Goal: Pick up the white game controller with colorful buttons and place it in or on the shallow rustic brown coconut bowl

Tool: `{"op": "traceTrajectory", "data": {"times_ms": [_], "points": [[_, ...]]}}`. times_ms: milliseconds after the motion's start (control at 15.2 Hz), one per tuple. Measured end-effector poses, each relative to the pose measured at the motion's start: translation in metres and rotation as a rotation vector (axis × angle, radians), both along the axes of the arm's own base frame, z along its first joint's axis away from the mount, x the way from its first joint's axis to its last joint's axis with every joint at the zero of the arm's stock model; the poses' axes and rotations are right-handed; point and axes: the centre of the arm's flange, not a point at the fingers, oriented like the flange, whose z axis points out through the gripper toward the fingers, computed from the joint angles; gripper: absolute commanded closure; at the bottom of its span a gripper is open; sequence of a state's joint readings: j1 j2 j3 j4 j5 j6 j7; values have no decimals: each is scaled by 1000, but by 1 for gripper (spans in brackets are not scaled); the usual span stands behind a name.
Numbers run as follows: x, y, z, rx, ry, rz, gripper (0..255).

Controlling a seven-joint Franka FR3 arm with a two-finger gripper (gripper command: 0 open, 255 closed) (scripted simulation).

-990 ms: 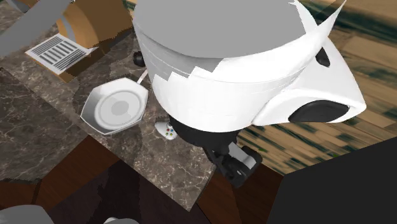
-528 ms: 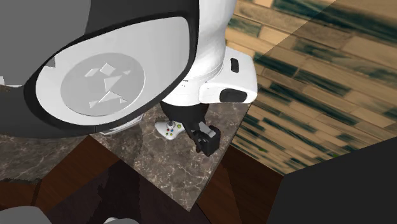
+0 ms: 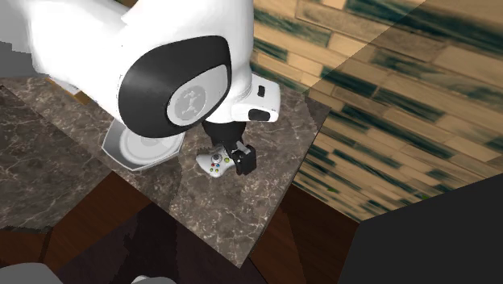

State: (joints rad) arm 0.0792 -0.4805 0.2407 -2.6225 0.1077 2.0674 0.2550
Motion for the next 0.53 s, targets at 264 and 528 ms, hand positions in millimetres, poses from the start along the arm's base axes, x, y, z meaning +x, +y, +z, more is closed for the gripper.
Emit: {"op": "traceTrajectory", "data": {"times_ms": [264,528], "points": [[7,31,-40,-23,9,-15,0],[18,66,-87,-45,18,-29,0]]}}
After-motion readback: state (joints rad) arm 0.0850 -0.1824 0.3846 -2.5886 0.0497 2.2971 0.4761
